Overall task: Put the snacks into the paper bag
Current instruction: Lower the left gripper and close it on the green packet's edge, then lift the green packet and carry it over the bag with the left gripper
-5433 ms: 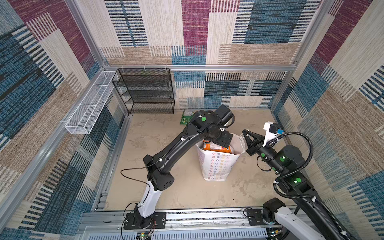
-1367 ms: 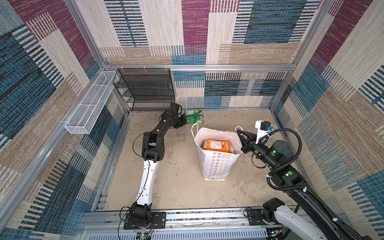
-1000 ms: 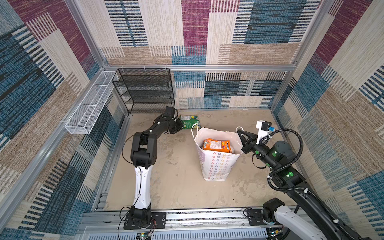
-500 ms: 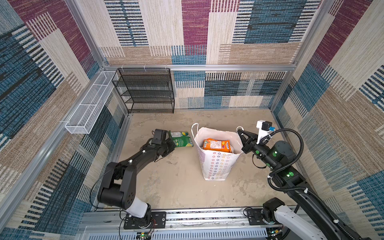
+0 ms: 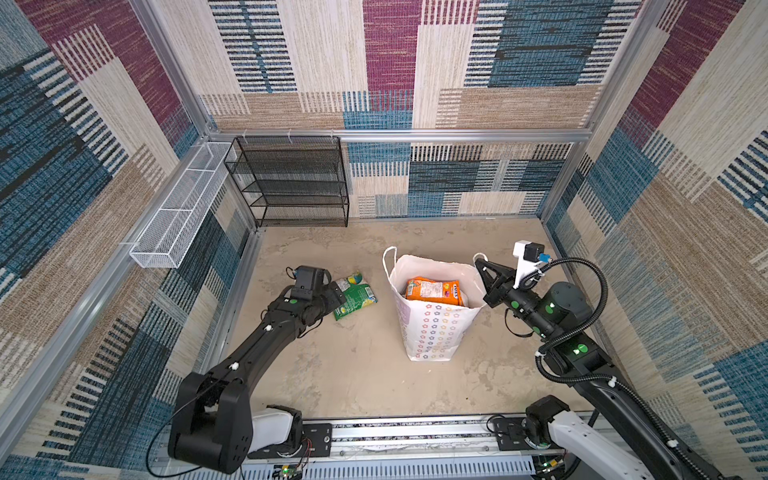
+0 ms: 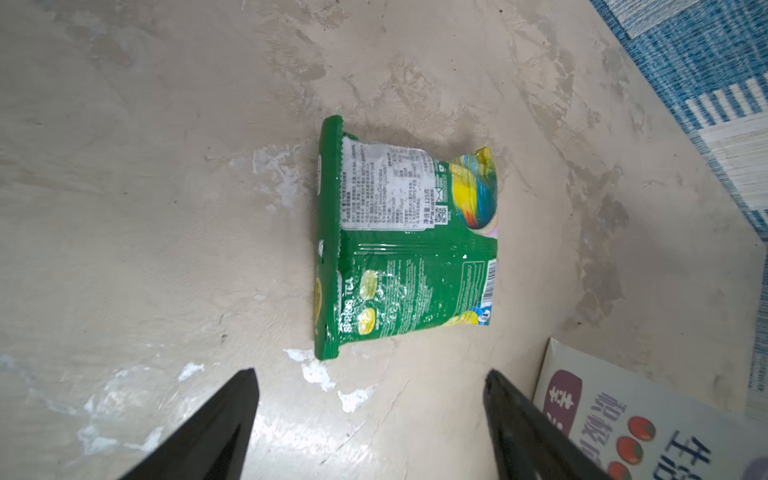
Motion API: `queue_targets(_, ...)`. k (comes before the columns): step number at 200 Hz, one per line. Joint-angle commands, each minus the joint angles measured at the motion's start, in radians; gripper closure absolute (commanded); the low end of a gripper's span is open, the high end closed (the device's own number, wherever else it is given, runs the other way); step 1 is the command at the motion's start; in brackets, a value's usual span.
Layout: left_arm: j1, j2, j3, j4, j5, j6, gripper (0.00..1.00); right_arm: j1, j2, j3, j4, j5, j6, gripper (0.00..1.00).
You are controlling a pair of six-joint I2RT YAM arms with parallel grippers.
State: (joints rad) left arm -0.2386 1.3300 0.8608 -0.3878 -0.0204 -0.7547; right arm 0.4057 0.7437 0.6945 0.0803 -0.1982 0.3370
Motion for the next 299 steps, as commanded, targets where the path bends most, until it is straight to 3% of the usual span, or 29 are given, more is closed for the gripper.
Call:
queue_targets(1, 0.0, 0.081, 0.069, -0.075, 0.038, 0.054, 0.12, 0.002, -0.002, 0.001, 0.024, 0.014, 0.005, 1.0)
queue_targets(75, -0.002, 0.389, 0.274, -0.155, 0.062, 0.068, 0.11, 0.001, 0.001, 0.002, 0.021, 0.014, 0.004, 1.0)
queue_targets(182, -0.002, 0.539, 0.3, -0.163, 0.031, 0.08, 0.24, 0.001, -0.021, 0.076, -0.07, 0.023, 0.008, 1.0)
queue_targets(213, -0.001, 0.541, 0.268, -0.139, 0.041, 0.069, 0.38, 0.002, -0.014, 0.123, -0.118, 0.023, 0.008, 1.0)
queue_targets(232, -0.001, 0.514, 0.243, -0.122, 0.058, 0.063, 0.55, 0.002, -0.012, 0.144, -0.152, 0.021, 0.013, 1.0)
queue_targets(269, -0.001, 0.429, 0.212, -0.111, 0.125, 0.049, 0.74, 0.001, 0.01, 0.195, -0.224, 0.016, 0.026, 1.0)
queue_targets(299, -0.001, 0.345, 0.182, -0.11, 0.174, 0.023, 0.83, 0.002, 0.033, 0.212, -0.265, 0.027, 0.038, 1.0)
